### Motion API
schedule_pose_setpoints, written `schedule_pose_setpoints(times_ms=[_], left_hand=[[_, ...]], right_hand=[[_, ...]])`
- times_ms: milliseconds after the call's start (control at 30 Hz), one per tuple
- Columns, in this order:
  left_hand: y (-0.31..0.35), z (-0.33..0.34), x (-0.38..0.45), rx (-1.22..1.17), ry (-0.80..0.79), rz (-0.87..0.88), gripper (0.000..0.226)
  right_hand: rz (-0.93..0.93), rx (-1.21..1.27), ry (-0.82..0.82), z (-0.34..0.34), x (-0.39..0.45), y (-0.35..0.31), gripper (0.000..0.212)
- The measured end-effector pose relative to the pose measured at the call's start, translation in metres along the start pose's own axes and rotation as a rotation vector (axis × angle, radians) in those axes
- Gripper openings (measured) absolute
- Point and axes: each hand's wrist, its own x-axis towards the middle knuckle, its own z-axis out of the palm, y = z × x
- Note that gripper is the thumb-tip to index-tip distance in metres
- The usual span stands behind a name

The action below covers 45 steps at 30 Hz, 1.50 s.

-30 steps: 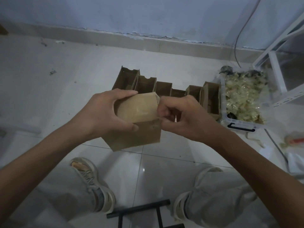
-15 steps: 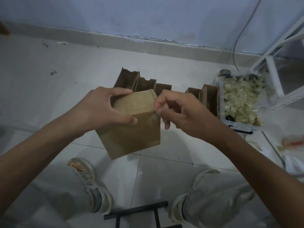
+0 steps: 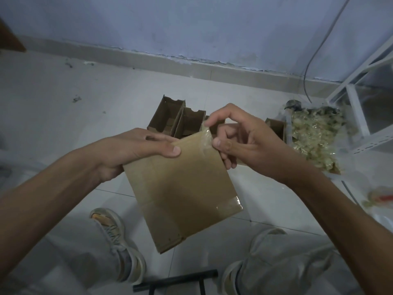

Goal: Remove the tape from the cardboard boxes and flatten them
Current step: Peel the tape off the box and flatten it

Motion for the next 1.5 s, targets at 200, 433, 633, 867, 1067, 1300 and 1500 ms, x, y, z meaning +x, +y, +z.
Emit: schedule_pose_setpoints(times_ms=[200, 433, 633, 867, 1067, 1300, 1500], left_hand=[[0.001, 0.001, 0.003, 0.035, 0.038, -0.007, 0.063], [0.001, -0.002, 0.005, 0.020, 0.009, -0.030, 0.098], [0.001, -0.005, 0.005, 0.031, -0.008, -0.030, 0.107], [0.004, -0.008, 0.003, 0.183, 0.045, -0.044, 0.073], [0.010, -0.015, 0.002, 0.291, 0.122, -0.049, 0.061], [0.019, -0.025, 0.007, 0.361, 0.146, -0.063, 0.059], [0.059, -0.058, -0.007, 0.387, -0.022, -0.110, 0.057]], right_hand=[[-0.013, -0.382, 0.040, 0.005, 0.008, 0.003, 0.032], [-0.113, -0.516, 0.223, 0.007, 0.015, 0.013, 0.021], [-0.186, -0.582, 0.274, 0.007, 0.016, 0.012, 0.015], [-0.201, -0.771, 0.191, 0.007, 0.021, 0.007, 0.013], [-0.277, -1.140, 0.079, 0.009, 0.030, -0.004, 0.014], [-0.249, -1.353, -0.024, 0.008, 0.040, -0.002, 0.022], [-0.187, -0.873, -0.029, -0.011, 0.041, -0.021, 0.011]])
